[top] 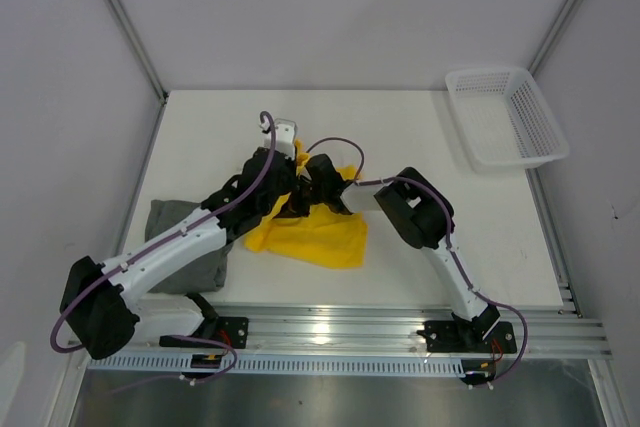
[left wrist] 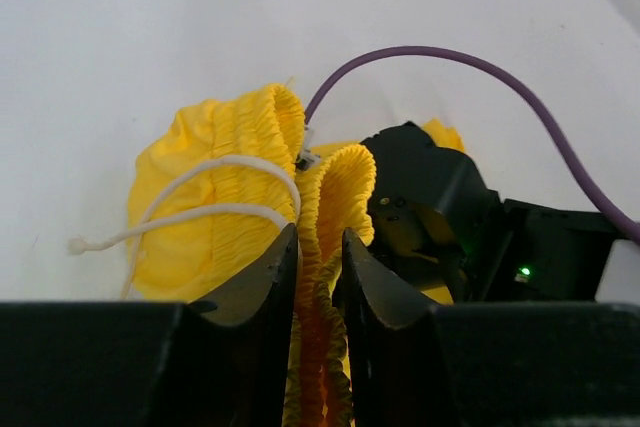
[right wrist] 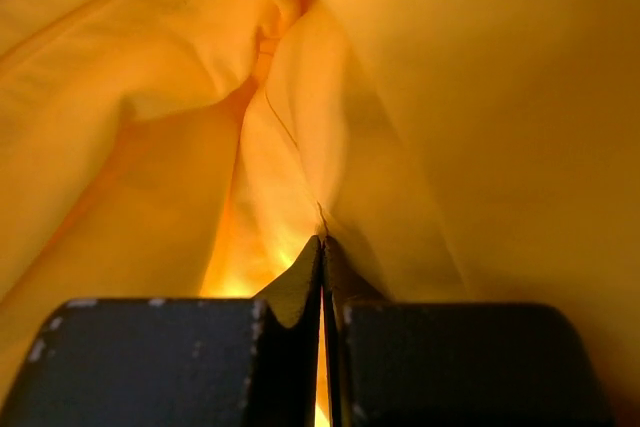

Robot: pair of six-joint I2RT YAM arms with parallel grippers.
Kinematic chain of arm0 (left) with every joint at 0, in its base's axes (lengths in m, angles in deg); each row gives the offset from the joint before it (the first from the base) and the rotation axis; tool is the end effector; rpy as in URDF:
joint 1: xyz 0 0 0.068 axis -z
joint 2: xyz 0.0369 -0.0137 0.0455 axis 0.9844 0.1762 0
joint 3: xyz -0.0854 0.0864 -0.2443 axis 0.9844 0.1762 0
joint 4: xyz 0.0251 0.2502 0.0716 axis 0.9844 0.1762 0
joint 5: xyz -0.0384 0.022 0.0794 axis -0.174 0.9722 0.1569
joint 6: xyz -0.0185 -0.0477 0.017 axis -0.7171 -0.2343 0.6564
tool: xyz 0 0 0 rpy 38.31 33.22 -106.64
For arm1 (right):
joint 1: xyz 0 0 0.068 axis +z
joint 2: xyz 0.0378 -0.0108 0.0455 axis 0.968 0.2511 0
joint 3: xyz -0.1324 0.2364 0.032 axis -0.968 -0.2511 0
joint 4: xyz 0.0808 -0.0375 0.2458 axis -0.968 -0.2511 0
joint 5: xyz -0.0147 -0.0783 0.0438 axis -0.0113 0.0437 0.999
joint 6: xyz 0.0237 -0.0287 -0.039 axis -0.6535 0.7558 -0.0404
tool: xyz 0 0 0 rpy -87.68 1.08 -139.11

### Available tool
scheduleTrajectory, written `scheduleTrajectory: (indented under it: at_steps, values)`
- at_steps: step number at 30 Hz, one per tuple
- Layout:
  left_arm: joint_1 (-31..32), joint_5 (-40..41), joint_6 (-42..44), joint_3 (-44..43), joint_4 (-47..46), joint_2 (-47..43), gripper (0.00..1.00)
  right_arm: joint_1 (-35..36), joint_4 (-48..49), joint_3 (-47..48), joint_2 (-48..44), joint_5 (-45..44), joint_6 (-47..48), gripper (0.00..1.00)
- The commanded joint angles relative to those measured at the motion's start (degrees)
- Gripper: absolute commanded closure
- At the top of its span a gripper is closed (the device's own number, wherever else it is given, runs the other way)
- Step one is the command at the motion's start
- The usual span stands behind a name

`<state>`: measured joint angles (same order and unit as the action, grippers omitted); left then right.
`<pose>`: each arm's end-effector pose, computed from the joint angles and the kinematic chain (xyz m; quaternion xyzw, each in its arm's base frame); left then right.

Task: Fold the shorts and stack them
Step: Fold the shorts

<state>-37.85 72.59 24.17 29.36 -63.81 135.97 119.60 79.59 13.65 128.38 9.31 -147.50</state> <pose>0.2133 -0.1725 0.3134 0.1037 0.8058 -0.0910 0.5759 0.3402 0.3590 0.0895 -0.0323 0.8472 0.5255 0.0711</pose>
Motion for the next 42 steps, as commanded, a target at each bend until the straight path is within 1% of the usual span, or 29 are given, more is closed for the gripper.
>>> scheduleTrajectory:
  at_steps: [1,3,5,12,15,16,18,19,20,22,23,24,25,26,28,31,34,35,37,38,42]
  values:
    - [0.28,6.51,-4.37,0.01,-2.48,0.48,1.0,-0.46,0.79,0.04,-2.1,-0.09,-1.88,1.0]
    - [0.28,6.34,-4.72,1.68,-3.98,0.31,1.0,-0.81,-0.6,1.61,-3.25,1.14,-2.24,0.99]
    - [0.28,7.03,-4.81,1.6,-4.51,0.57,1.0,-1.16,-3.41,3.11,-3.6,1.76,-1.71,0.98]
    - [0.28,9.06,-3.76,-0.77,-4.34,1.8,1.0,-3.26,-3.51,3.03,-8.6,4.04,-2.86,0.97]
    - [0.28,8.89,-3.23,-1.82,-4.25,1.98,1.0,-4.67,-7.19,1.8,-11.5,3.61,-0.67,0.94]
    - [0.28,8.88,-3.14,-2.0,-4.25,1.98,1.0,-5.11,-8.86,1.27,-13.95,2.56,1.69,0.92]
    - [0.28,8.54,-3.14,-2.09,-4.42,2.06,1.0,-6.25,-13.43,-1.27,-16.95,0.8,4.16,0.92]
    - [0.28,8.45,-3.14,-2.27,-4.34,2.24,1.0,-7.65,-14.93,-2.5,-20.35,-0.25,5.57,0.92]
    - [0.28,8.45,-3.23,-2.35,-4.34,2.5,1.0,-8.36,-17.81,-3.9,-22.04,-2.26,8.45,0.91]
    - [0.28,7.83,-3.23,-2.27,-4.51,2.77,1.0,-10.99,-20.02,-8.82,-25.47,-4.12,10.85,0.91]
    - [0.28,7.57,-3.32,-2.09,-4.6,3.03,1.0,-11.7,-21.69,-10.84,-28.88,-5.61,12.95,0.91]
    - [0.28,7.13,-3.58,-2.0,-4.6,3.2,1.0,-12.58,-22.23,-14.52,-30.31,-6.23,13.75,0.91]
    - [0.28,6.34,-3.76,-1.66,-4.69,3.29,1.0,-13.81,-22.41,-16.21,-31.62,-6.5,14.63,0.91]
    - [0.28,6.07,-4.37,-1.57,-4.6,3.56,1.0,-14.34,-22.41,-17.61,-33.29,-6.33,15.51,0.91]
    - [0.37,5.55,-5.07,-1.3,-4.6,4.08,1.0,-14.96,-21.98,-20.52,-33.66,-4.23,16.74,0.9]
    - [0.45,4.93,-6.13,-1.12,-6.35,5.31,1.0,-14.7,-18.64,-22.8,-32.0,-1.15,15.26,0.9]
    - [0.63,4.75,-7.18,-0.86,-6.71,6.02,1.0,-12.94,-13.29,-23.86,-29.1,1.04,12.63,0.9]
    - [0.98,4.84,-7.71,-0.6,-6.88,6.11,1.0,-12.5,-9.7,-24.22,-28.39,1.93,11.4,0.9]
    - [1.16,4.67,-8.24,0.01,-7.06,6.37,1.0,-11.36,-5.3,-24.31,-26.72,3.86,8.5,0.89]
    - [1.59,4.75,-8.41,0.19,-7.23,6.46,1.0,-11.01,-4.66,-23.96,-26.46,4.22,7.87,0.89]
    - [2.56,3.97,-9.12,1.86,-8.37,6.63,1.0,-10.48,-5.44,-20.36,-24.87,3.96,7.16,0.89]
